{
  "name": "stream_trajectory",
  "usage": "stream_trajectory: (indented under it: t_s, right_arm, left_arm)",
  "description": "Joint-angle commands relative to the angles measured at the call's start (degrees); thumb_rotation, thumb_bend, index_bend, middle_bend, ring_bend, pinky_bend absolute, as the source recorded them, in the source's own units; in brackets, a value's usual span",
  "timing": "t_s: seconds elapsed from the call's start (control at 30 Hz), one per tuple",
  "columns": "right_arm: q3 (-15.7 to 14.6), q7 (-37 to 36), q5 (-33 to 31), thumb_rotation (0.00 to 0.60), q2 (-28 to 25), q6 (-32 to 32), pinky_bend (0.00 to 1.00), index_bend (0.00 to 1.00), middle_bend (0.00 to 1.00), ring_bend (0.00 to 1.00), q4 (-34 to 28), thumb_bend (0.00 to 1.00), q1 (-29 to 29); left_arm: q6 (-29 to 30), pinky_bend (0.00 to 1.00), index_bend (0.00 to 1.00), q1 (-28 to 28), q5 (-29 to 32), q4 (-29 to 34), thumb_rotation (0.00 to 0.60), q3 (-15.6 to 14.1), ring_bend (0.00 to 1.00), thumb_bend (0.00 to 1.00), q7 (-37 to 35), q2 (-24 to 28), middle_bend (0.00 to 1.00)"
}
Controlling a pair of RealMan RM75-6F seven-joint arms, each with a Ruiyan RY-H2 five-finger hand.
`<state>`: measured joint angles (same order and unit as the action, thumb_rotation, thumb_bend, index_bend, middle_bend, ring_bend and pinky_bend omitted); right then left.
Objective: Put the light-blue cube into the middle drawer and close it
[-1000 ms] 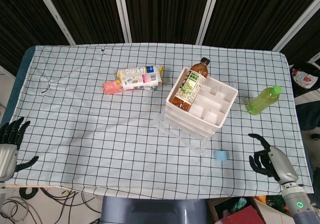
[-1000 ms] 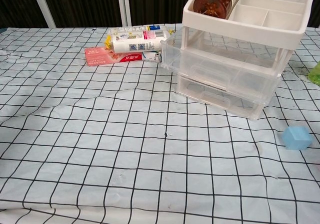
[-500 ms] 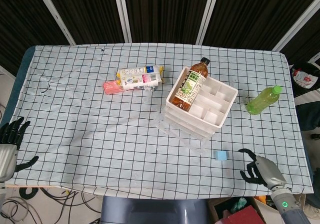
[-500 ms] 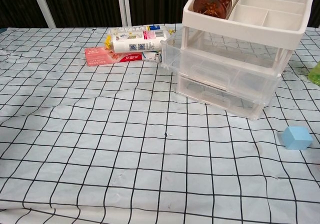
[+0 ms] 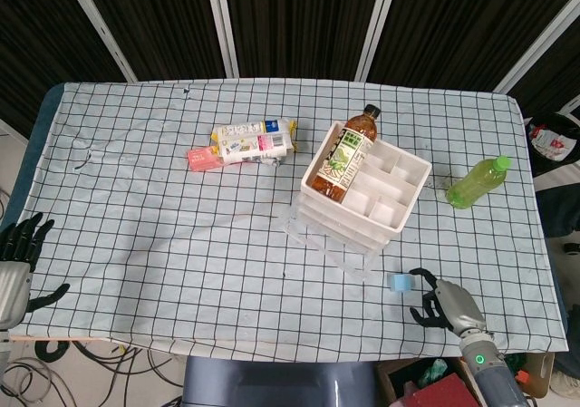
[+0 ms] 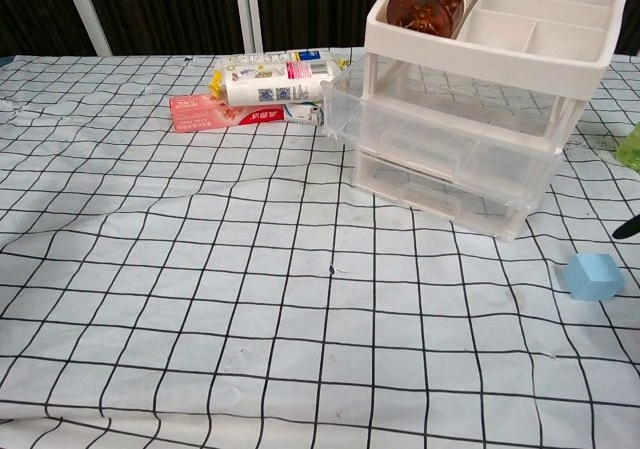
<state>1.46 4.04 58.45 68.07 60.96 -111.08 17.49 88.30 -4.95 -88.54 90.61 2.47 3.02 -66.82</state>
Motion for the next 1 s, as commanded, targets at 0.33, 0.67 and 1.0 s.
stream_trajectory:
  t_s: [0.33,0.67,1.0]
  right_arm:
    - [1.3,3.4,-1.8,0.6,7.3,2.1,0.82,0.21,0.81,0.88,4.1,0.31,0.9]
    - [1.6,6.2,-2.2,0.6,10.5,3.7,0.82,0.22,0.81,0.88,8.8,0.34,1.1]
    - [1.8,7.6,-2.7,0.6,12.1,4.5,0.82,0.31,0.82,0.88,11.5,0.32,0.8]
  left_arm:
    - [-0.1,0.0,0.0,0.0,0.2,0.1,0.6,0.0,0.0,0.04,-0.1,0.0,0.0]
    - [-0.5,0.0,0.0,-0.1,0.5,0.3,0.6,0.0,0.0,0.04,-0.4,0.1,0.0]
    - [-0.6,0.0,0.0,-0.1,0.7,0.5,0.6,0.1,0.0,0.04,-0.3,0.2,0.0]
